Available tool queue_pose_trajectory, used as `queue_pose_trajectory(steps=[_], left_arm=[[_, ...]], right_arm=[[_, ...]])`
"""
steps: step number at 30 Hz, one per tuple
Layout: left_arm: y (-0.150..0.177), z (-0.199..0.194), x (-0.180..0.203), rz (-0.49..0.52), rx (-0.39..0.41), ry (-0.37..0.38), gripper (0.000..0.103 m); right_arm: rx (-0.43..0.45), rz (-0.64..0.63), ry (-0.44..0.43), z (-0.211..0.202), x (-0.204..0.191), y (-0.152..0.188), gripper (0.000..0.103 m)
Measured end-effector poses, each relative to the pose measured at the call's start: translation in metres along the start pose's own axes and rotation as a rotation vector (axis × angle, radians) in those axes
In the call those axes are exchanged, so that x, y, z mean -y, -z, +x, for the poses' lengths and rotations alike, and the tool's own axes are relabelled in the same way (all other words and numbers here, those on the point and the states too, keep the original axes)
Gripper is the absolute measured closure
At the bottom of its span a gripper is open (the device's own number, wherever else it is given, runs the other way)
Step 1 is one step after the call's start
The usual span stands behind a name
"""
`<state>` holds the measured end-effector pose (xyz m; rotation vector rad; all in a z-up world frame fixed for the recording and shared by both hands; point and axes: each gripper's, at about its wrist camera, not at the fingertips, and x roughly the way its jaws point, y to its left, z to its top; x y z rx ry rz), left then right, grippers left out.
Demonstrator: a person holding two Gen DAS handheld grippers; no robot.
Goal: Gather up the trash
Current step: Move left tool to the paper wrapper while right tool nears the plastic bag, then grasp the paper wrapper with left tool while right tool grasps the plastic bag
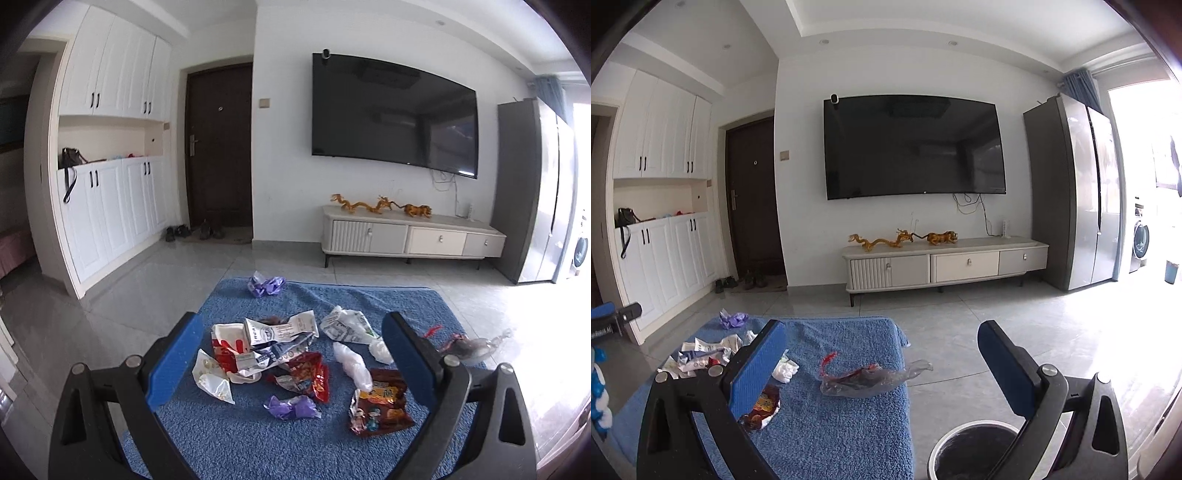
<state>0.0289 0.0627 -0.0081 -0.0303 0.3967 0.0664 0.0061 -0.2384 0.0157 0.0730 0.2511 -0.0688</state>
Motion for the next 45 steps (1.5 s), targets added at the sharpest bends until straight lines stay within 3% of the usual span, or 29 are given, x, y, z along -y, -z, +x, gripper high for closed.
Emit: queue_pose_trajectory(steps=[9, 21, 28, 33, 39, 43, 45], left_arm=[[-0.010, 0.024, 0.004, 0.021, 0.004, -0.047, 0.005], [-0.009, 0.059, 0.007, 0.056, -0.042, -0.046, 0.005], [-0.008, 0.077, -0.024, 0.022, -0.069, -0.022, 0.005], [0.001, 0.090, -0.051, 0.055, -0.130, 0.097, 0.005], [0.028, 0.124, -0.034, 0.231, -0.237, 0.207, 0.006], [0.037, 0.160, -0.026, 0.294, -0.311, 0.263, 0.029], [0.041, 0.174, -0.025, 0.303, -0.342, 0.273, 0.031]], right_arm=[[-0.056, 0.018, 0.002, 0.026, 0.010, 0.004, 0.000], [-0.139, 0.031, -0.015, 0.058, 0.011, 0.015, 0.000], [-0.182, 0.029, -0.020, 0.077, 0.011, 0.020, 0.000], [-0.224, 0.044, -0.026, 0.095, 0.013, 0.028, 0.000], [-0.288, 0.062, -0.038, 0.119, 0.011, 0.044, 0.000], [-0.317, 0.065, -0.041, 0.129, 0.011, 0.051, 0.000], [-0.332, 0.074, -0.044, 0.133, 0.013, 0.054, 0.000]])
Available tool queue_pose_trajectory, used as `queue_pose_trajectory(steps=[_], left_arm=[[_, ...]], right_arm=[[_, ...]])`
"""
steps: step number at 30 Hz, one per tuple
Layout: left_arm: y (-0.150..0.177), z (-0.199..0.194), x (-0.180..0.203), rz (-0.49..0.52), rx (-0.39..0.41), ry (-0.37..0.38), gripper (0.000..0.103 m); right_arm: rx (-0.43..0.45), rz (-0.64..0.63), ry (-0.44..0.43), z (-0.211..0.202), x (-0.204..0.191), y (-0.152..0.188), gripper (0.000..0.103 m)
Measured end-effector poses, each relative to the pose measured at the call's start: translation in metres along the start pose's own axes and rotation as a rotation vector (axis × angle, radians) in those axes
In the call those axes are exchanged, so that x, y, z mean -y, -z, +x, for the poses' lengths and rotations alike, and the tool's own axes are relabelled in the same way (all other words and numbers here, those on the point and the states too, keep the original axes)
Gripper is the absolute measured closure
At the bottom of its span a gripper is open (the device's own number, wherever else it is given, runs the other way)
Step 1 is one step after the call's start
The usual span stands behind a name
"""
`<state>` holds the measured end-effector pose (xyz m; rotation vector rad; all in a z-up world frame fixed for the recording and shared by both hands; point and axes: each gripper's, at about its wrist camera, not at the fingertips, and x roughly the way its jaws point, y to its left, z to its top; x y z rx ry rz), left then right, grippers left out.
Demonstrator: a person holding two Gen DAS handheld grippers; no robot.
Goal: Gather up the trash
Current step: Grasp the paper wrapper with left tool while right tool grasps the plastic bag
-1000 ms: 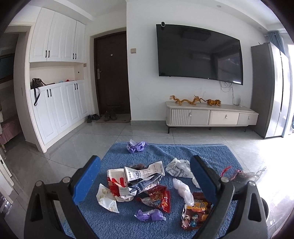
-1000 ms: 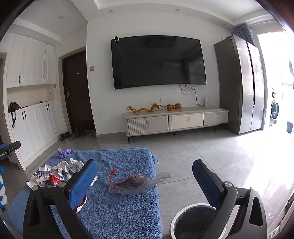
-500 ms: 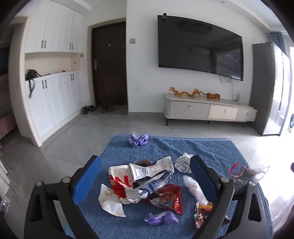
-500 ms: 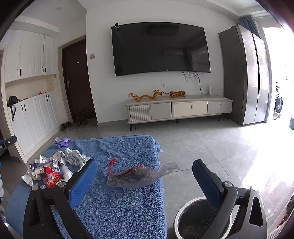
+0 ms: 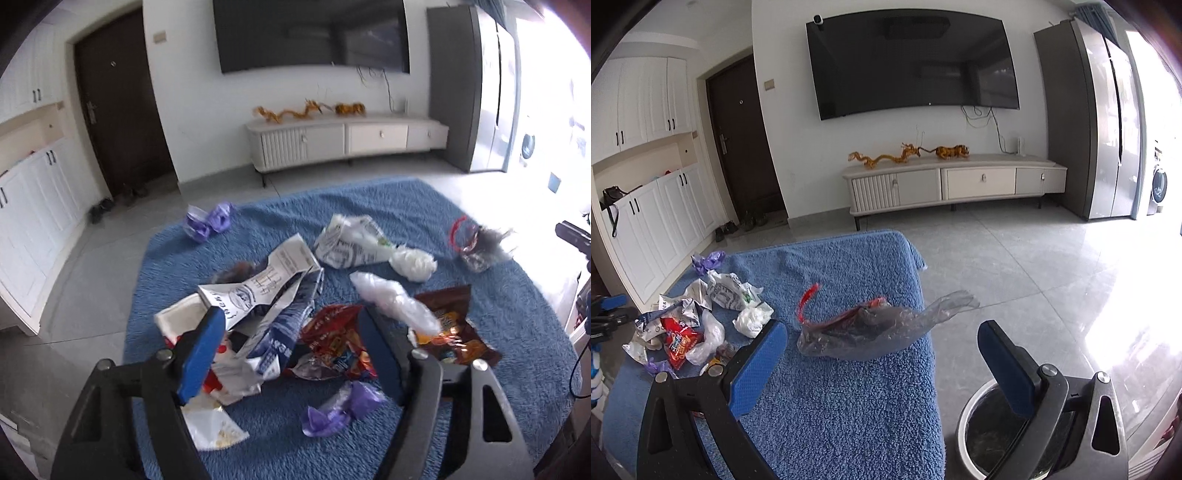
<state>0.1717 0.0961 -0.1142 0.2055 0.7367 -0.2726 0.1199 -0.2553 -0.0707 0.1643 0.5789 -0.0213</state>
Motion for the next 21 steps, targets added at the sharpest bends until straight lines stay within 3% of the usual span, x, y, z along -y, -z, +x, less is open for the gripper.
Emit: queue_pose_trajectory(steps=[4, 13, 19, 21], left_arm=[[0.002, 0.025, 0.001, 0.049, -0.052, -0.005, 0.034], [0.011, 0.047, -0.010, 0.001, -0.119, 0.011, 0.073], [0.010, 0.043, -0.010, -0.008, -0.098, -0.005, 0.079], [0.009, 0.040, -0.011, -0.019, -0.089, -0.012, 0.079]], right_arm=[[-0.037, 0.026, -0.005, 0.011, 0.006, 0.003, 0.000], [-0.108, 0.084, -0.056, 0.046, 0.020, 0.001, 0.003], [-0.165, 0.160, -0.102, 0.078, 0.034, -0.003, 0.033], [-0.184, 0.188, -0.114, 0.087, 0.038, -0.001, 0.049]])
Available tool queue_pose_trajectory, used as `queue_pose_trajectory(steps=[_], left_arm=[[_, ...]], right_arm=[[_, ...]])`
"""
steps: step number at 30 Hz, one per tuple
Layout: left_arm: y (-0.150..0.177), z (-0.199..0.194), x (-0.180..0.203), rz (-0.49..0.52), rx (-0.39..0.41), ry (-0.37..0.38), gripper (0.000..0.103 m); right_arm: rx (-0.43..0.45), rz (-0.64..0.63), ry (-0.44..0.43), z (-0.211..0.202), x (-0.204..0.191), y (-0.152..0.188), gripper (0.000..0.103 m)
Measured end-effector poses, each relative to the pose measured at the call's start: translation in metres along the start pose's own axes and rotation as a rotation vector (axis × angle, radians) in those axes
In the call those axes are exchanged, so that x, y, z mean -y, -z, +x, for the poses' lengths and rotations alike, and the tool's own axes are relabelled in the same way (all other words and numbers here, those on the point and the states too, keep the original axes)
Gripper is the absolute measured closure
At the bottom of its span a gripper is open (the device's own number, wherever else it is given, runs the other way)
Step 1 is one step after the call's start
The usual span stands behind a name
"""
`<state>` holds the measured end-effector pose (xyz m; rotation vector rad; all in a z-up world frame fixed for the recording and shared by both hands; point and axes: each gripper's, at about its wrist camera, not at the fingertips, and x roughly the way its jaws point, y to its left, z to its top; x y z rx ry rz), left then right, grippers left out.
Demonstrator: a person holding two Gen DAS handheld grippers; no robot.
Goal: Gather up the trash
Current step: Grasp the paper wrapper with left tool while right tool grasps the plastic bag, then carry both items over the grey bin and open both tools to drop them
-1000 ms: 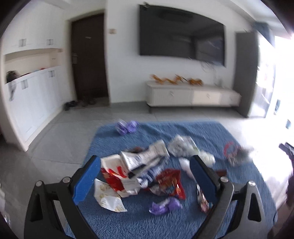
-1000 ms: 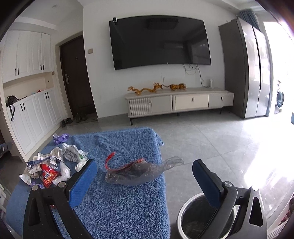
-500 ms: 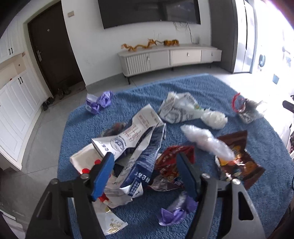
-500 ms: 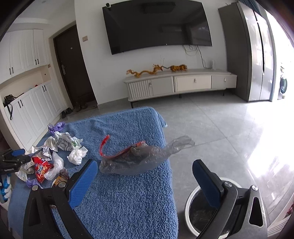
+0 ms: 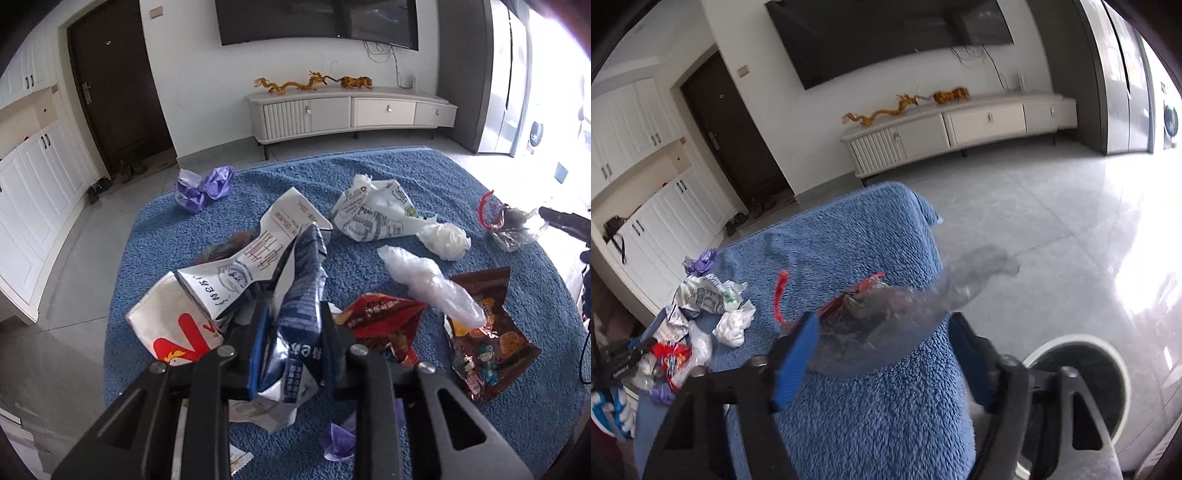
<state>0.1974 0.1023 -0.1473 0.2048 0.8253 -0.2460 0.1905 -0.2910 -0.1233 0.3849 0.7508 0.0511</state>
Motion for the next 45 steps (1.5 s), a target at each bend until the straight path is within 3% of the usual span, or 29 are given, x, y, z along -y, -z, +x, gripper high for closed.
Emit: queue_pose_trajectory(steps=[4, 6, 8, 16, 19, 22, 27, 31, 36, 41, 45], left_arm=[[0.001, -0.007, -0.004, -0.031, 0.018, -0.004, 0.079], [0.001, -0.013, -0.006, -0.047, 0.032, -0.008, 0.079], [0.000, -0.020, -0.008, -0.062, 0.046, -0.014, 0.079], [-0.006, -0.063, -0.010, -0.104, 0.120, -0.021, 0.079], [-0.012, -0.080, 0.002, -0.077, 0.150, -0.028, 0.079], [-0.026, -0.089, 0.029, -0.037, 0.173, 0.020, 0.079], [-0.060, -0.083, 0.118, 0.083, 0.174, 0.185, 0.079], [-0.085, -0.064, 0.214, 0.197, 0.135, 0.340, 0.079], [-0.105, -0.013, 0.343, 0.283, -0.017, 0.505, 0.079], [-0.103, 0.053, 0.445, 0.338, -0.180, 0.528, 0.079], [-0.095, 0.101, 0.485, 0.313, -0.301, 0.499, 0.078]], right_arm=[[-0.032, 0.046, -0.031, 0.013, 0.010, -0.001, 0.070], [-0.036, 0.060, -0.058, 0.017, 0.012, -0.003, 0.088], [-0.024, 0.052, -0.060, 0.016, 0.010, -0.005, 0.098], [0.109, -0.021, -0.170, -0.037, -0.014, -0.015, 0.100], [0.154, -0.022, -0.171, -0.063, -0.010, -0.017, 0.100], [0.192, -0.013, -0.139, -0.089, 0.004, -0.014, 0.100], [0.219, 0.020, -0.005, -0.132, 0.051, 0.001, 0.100], [0.173, 0.056, 0.152, -0.140, 0.103, 0.023, 0.100], [0.058, 0.119, 0.304, -0.113, 0.169, 0.057, 0.100], [-0.031, 0.182, 0.346, -0.072, 0.211, 0.079, 0.100], [-0.078, 0.207, 0.348, -0.051, 0.229, 0.086, 0.100]])
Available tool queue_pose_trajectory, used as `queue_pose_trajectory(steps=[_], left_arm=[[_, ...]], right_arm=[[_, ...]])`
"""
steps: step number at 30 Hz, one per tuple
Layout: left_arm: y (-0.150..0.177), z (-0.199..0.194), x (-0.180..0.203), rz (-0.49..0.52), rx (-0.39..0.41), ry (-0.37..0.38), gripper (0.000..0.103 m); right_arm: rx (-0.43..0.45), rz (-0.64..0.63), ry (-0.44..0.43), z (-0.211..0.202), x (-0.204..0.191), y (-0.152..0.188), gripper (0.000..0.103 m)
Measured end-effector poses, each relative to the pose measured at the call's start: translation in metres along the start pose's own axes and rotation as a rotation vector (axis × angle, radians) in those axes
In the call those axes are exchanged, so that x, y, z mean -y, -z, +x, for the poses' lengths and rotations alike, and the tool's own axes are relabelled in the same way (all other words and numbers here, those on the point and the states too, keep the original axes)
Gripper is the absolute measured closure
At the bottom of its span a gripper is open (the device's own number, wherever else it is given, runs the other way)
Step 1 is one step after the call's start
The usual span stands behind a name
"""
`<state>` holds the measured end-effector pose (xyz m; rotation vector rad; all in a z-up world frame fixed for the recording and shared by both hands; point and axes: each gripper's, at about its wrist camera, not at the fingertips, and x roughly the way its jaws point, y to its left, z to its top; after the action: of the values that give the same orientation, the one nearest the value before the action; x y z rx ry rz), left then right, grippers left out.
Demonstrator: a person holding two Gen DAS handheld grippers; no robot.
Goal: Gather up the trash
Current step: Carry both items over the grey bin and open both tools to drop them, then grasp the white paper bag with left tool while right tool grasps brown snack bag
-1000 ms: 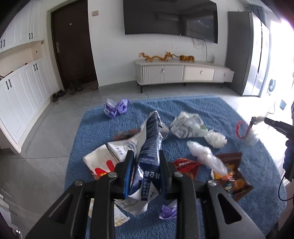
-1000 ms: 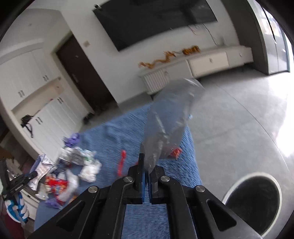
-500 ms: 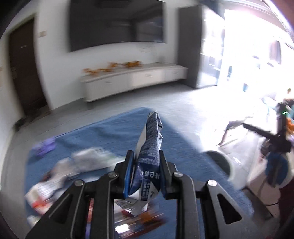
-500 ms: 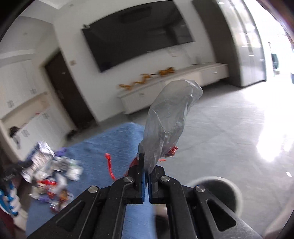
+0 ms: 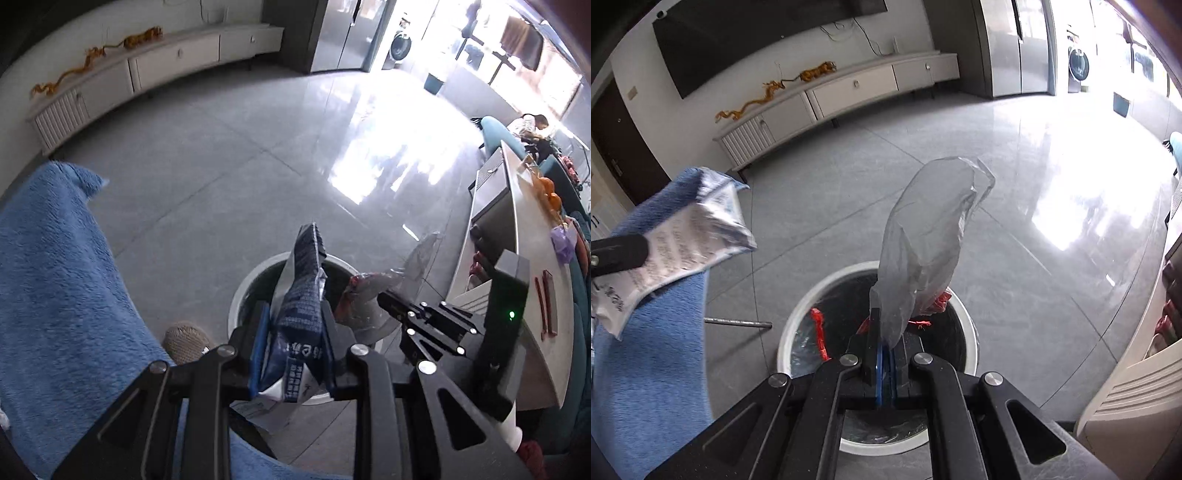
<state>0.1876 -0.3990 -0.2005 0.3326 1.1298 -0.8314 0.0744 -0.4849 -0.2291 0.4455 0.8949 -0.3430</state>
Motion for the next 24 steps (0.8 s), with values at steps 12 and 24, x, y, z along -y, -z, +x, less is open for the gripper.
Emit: queue_pose_trajectory(steps=[12, 24], left_arm=[[0.004, 0.010, 0.004, -0.070, -0.009, 0.057, 0.063], [0.058, -0.180, -0.044, -0.061, 0.380, -0.074, 0.061]], right_arm=[[-0.023, 0.037, -0.028, 0.008, 0.016, 0.005, 0.057], [0.310, 0.011, -0.100, -0.150, -0.030, -0.014, 0.057]])
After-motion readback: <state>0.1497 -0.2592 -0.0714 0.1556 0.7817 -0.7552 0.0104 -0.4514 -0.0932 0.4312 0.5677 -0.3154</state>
